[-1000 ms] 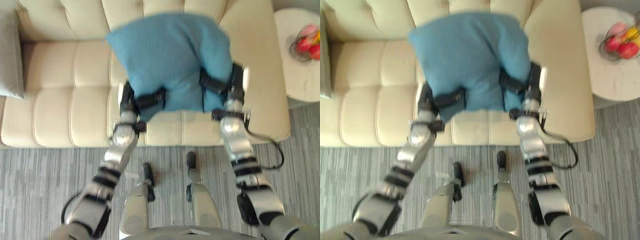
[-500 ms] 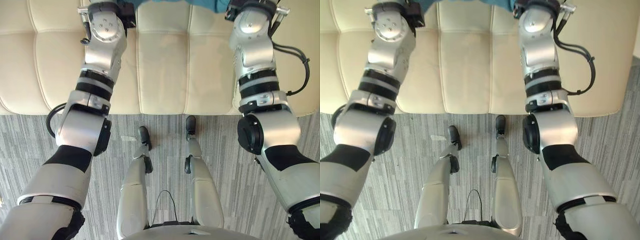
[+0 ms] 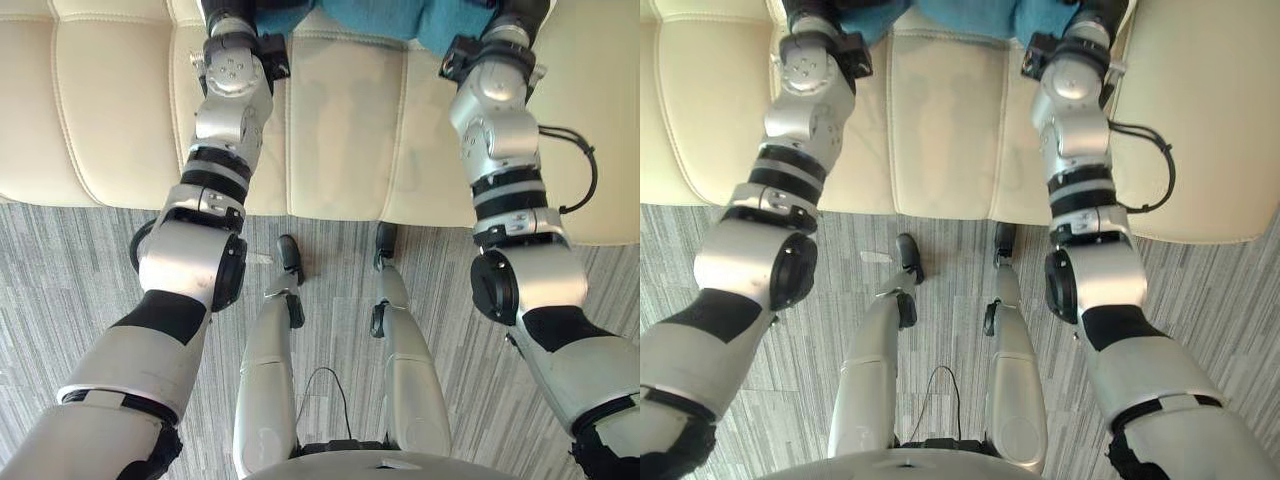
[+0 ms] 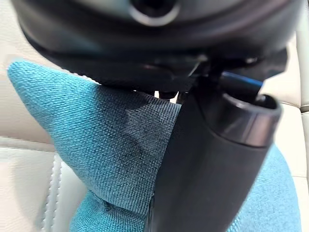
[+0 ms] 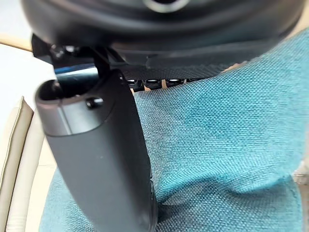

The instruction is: Pick up cushions and gather them together orderly.

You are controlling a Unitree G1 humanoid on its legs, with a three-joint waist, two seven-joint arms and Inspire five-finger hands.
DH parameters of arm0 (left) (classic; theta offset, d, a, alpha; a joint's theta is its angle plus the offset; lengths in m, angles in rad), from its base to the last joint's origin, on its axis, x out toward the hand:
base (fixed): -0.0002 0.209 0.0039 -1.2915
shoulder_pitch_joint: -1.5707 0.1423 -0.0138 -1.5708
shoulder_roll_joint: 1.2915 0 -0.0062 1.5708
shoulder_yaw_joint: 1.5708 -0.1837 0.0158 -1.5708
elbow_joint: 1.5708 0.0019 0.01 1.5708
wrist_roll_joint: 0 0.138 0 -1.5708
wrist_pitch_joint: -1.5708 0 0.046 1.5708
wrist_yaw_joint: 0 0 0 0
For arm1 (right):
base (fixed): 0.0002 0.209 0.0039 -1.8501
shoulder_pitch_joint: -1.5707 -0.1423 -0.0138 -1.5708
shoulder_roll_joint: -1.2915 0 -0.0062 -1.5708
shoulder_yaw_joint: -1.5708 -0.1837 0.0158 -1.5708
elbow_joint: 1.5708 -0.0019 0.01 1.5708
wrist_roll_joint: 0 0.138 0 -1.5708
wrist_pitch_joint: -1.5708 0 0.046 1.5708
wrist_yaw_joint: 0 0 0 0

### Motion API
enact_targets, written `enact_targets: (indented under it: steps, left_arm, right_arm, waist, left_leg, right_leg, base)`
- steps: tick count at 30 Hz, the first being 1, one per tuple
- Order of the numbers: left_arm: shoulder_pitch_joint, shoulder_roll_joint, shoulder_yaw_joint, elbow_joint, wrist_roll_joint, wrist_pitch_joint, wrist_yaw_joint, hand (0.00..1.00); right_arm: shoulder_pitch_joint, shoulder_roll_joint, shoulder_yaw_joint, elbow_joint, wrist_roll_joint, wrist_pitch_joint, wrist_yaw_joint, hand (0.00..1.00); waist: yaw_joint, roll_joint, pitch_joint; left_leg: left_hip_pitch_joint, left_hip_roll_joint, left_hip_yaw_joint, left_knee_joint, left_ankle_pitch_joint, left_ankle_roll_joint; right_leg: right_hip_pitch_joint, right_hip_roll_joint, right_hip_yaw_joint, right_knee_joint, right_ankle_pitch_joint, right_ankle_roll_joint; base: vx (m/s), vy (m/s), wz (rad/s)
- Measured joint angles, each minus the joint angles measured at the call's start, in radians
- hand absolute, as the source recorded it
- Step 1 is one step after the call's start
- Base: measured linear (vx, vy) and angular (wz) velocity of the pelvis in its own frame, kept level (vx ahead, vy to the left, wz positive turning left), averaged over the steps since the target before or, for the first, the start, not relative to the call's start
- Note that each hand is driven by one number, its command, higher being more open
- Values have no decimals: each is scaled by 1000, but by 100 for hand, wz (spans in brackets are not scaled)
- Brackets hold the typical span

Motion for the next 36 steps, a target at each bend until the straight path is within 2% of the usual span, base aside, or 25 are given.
enact_targets:
  steps: [7, 11, 13, 14, 15, 17, 19, 22, 24, 26, 28, 30, 36]
  left_arm:
    - [184, 22, 0, -199, -15, -12, -13, 100]
    - [423, 72, 11, -430, -29, -69, -31, 100]
    - [501, 75, 32, -488, -29, -88, -37, 100]
    - [580, 75, 48, -533, -29, -98, -44, 100]
    - [599, 75, 50, -542, -29, -100, -46, 100]
    - [759, 31, 74, -597, -28, -102, -79, 100]
    - [856, -6, 75, -604, -28, -104, -96, 100]
    - [1106, -92, 71, -601, -28, -95, -156, 100]
    - [1214, -139, 72, -567, -27, -92, -183, 100]
    - [1313, -187, 71, -460, -22, -77, -234, 100]
    - [1339, -197, 72, -393, -8, -69, -254, 100]
    - [1366, -200, 76, -236, 25, -50, -282, 100]
    - [1393, -201, 140, -16, 115, -41, -288, 100]
  right_arm:
    - [225, -6, -70, -210, -2, -36, 9, 100]
    - [537, -12, -146, -381, -3, -57, 49, 100]
    - [624, -14, -171, -413, -3, -60, 63, 100]
    - [701, -14, -173, -440, -3, -65, 81, 100]
    - [720, -14, -173, -447, -3, -68, 86, 100]
    - [862, -10, -169, -484, -2, -78, 141, 100]
    - [935, 0, -165, -490, -3, -82, 173, 100]
    - [1105, 62, -152, -489, -3, -85, 265, 100]
    - [1180, 108, -130, -459, -3, -92, 305, 100]
    - [1252, 177, -121, -331, -13, -92, 360, 100]
    - [1270, 200, -120, -256, -14, -91, 376, 100]
    - [1303, 224, -114, -89, -22, -90, 401, 100]
    - [1307, 224, -140, 209, -24, -80, 416, 100]
  waist:
    - [9, 0, 0]
    - [27, 0, 0]
    - [29, -1, -1]
    - [28, 0, -4]
    - [28, 0, -7]
    - [26, 8, -31]
    - [27, 13, -54]
    - [31, 12, -129]
    - [33, 14, -163]
    - [35, 14, -216]
    - [35, 16, -245]
    - [35, 22, -297]
    - [33, 22, -359]
  left_leg:
    - [86, 3, -19, -46, 0, -1]
    - [194, 13, -27, -54, -10, -16]
    - [230, 16, -28, -59, -12, -19]
    - [261, 18, -28, -65, -14, -21]
    - [266, 19, -28, -67, -14, -22]
    - [313, 22, -34, -83, -15, -27]
    - [339, 24, -40, -94, -16, -32]
    - [402, 26, -48, -125, -20, -42]
    - [448, 28, -45, -145, -22, -45]
    - [530, 29, -41, -183, -28, -53]
    - [558, 31, -40, -194, -30, -57]
    - [609, 34, -32, -219, -34, -63]
    - [709, 30, -22, -293, -24, -72]
  right_leg:
    - [60, 6, -28, 37, -46, -4]
    - [141, 10, -46, 101, -112, -12]
    - [169, 11, -49, 117, -127, -15]
    - [191, 12, -52, 132, -141, -17]
    - [194, 13, -53, 134, -143, -17]
    - [238, 13, -75, 144, -168, -27]
    - [261, 13, -85, 150, -183, -30]
    - [304, 14, -101, 175, -220, -29]
    - [343, 17, -105, 173, -234, -28]
    - [411, 21, -108, 164, -257, -26]
    - [436, 22, -111, 160, -263, -24]
    - [484, 30, -110, 134, -265, -22]
    - [583, 41, -108, 53, -247, -9]
  base:
    - [43, -9, 9]
    - [37, -70, 4]
    - [38, -88, 2]
    - [25, -62, 1]
    - [30, -57, 3]
    - [40, -62, 12]
    - [80, -48, 14]
    - [187, -50, 10]
    - [153, -16, 2]
    - [139, -3, 0]
    - [83, 0, -1]
    - [58, -1, -7]
    - [51, 8, -4]
